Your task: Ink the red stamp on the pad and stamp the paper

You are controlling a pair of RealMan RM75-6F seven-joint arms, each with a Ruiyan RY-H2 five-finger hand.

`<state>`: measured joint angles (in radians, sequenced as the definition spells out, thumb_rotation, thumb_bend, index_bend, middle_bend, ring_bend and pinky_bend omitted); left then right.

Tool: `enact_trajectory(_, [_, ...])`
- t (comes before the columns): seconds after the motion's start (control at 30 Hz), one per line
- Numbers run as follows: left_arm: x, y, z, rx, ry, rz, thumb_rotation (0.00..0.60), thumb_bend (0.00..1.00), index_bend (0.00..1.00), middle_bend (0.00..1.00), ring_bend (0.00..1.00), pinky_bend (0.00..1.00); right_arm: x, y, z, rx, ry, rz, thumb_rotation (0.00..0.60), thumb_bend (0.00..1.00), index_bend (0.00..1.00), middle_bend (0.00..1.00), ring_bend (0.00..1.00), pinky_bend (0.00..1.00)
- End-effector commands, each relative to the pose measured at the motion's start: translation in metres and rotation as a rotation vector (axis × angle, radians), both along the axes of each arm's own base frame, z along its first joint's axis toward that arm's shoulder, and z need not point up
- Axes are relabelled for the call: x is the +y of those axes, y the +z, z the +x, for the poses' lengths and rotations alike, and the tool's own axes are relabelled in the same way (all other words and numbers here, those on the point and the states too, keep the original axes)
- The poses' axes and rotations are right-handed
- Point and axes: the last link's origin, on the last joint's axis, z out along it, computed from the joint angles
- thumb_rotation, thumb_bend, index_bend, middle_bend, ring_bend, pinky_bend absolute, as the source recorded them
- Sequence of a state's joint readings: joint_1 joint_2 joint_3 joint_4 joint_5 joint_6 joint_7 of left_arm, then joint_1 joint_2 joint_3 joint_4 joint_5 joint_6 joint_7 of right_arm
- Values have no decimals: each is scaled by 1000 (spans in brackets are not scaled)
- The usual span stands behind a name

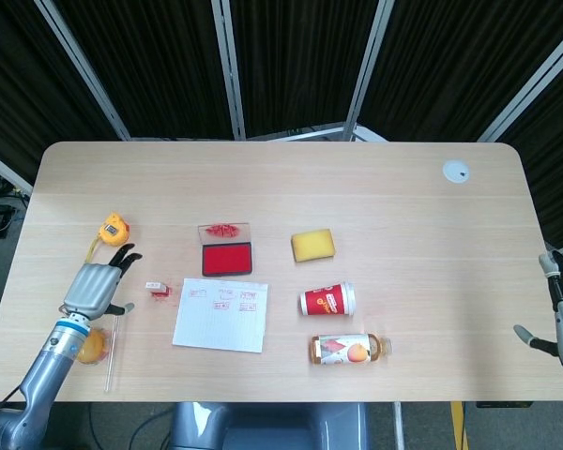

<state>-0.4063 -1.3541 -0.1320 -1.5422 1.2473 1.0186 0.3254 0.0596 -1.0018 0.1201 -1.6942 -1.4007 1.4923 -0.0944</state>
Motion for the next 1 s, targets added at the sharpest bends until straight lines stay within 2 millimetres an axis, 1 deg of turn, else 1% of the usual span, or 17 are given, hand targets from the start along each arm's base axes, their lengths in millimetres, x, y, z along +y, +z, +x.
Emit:
enact_trajectory(0.03, [10, -17, -4, -35, 17, -29, 600, 163, 239, 191, 755, 840, 0, 1, -1, 1, -4, -5, 600, 0, 0, 0, 0, 0])
enact_trajectory(0.1, [12, -22, -8, -24, 13, -39, 600, 204, 277, 226, 755, 840, 0, 1, -2, 4, -8, -3, 600, 0, 0, 0, 0, 0])
enact_trajectory(0.17, [13, -26, -9, -26, 14, -43, 600, 225, 305, 266, 755, 840, 1, 0, -3, 5, -11, 0, 600, 0, 0, 0, 0, 0])
enact_trajectory(0.27, [13, -31, -10, -49, 20, -40, 600, 239, 331, 311, 755, 840, 1, 1, -4, 6, -15, 0, 600, 0, 0, 0, 0, 0])
enact_trajectory(0.4, [15, -35, -11, -75, 35, -36, 600, 255, 353, 346, 755, 840, 0, 1, -4, 4, -14, -2, 600, 0, 0, 0, 0, 0])
enact_trajectory(1.0, [21, -50, -8, -63, 19, -54, 600, 277, 412, 411, 755, 839, -2, -1, -6, 1, -23, 3, 600, 0, 0, 0, 0, 0])
